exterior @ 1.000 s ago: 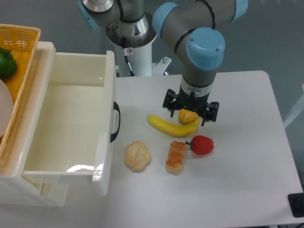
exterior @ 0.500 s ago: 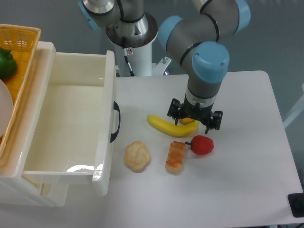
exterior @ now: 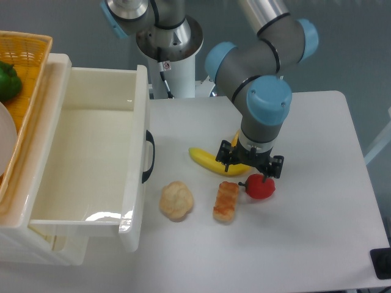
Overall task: Pick up the square bread
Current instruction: 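Move the gripper from above the banana toward the square toasted bread, then lower the open gripper down around the square toasted bread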
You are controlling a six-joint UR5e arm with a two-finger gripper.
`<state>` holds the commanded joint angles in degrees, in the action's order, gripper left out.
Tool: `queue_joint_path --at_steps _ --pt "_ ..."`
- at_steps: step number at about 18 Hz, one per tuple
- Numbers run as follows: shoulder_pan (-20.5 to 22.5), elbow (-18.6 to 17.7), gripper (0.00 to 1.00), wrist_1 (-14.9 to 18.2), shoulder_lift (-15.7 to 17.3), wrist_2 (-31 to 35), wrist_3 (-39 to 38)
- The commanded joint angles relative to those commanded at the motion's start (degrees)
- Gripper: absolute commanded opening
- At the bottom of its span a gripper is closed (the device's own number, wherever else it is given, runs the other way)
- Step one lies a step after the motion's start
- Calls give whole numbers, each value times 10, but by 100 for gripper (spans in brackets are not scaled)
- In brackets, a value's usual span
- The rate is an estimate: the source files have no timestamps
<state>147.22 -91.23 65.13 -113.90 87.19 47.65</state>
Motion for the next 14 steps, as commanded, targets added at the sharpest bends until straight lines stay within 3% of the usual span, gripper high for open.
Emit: queue_joint_path --at_steps 4,14 --pt "-13 2 100 -11 -31 1 -5" --pt "-17 6 100 -26 -67 0 -4"
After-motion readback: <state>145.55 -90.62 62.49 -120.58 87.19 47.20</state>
